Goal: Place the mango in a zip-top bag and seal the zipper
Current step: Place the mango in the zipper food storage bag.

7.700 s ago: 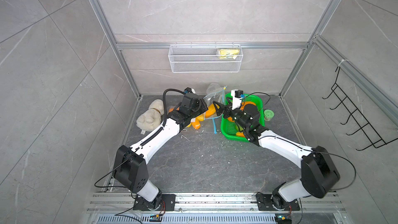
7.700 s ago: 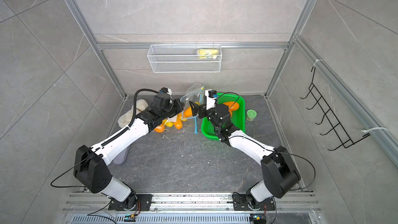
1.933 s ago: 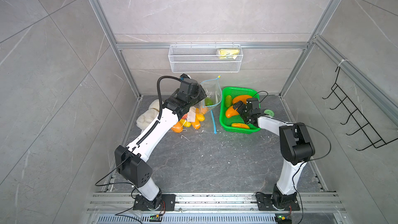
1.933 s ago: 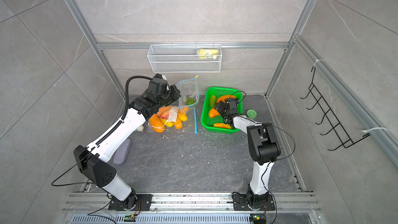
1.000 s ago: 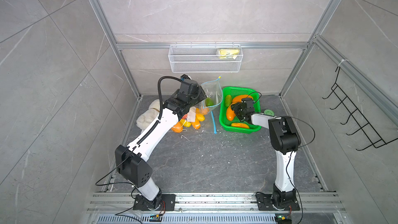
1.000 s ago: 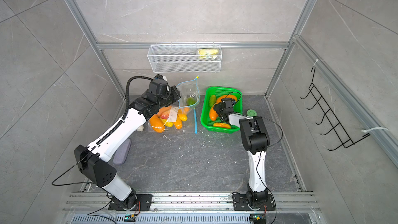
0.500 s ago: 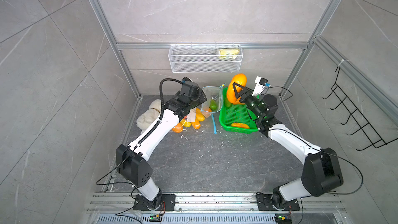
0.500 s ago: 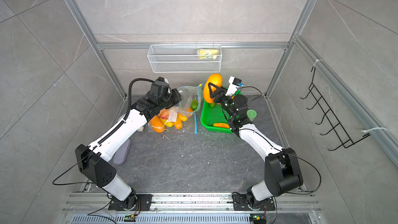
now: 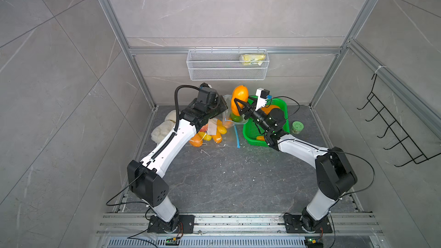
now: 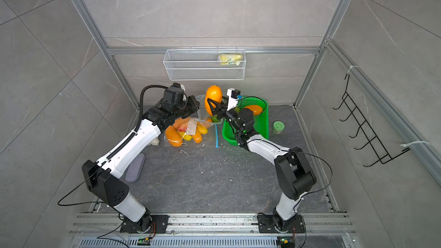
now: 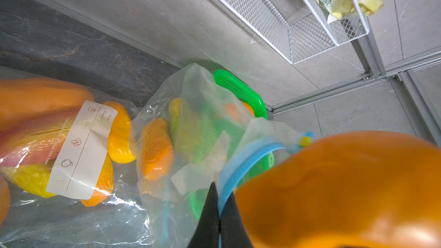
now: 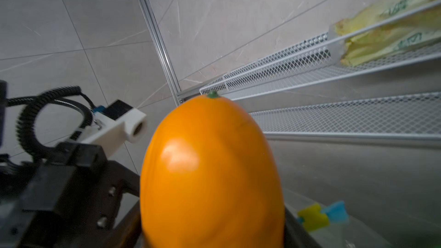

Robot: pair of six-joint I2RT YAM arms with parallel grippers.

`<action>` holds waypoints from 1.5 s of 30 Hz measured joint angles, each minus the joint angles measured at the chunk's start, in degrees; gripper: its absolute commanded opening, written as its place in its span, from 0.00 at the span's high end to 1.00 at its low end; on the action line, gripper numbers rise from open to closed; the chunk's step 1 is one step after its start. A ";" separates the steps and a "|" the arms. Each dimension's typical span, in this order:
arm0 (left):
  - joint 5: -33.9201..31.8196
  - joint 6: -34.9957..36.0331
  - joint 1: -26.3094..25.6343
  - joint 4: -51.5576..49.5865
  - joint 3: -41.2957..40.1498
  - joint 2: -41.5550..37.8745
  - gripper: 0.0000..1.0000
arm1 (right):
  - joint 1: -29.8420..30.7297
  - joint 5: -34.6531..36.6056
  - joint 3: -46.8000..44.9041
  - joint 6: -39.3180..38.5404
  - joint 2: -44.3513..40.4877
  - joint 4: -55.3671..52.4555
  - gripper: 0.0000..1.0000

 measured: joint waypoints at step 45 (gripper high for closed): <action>0.74 -2.89 3.74 -7.32 15.72 7.39 1.00 | -3.39 -17.42 9.38 21.77 1.11 -27.47 0.18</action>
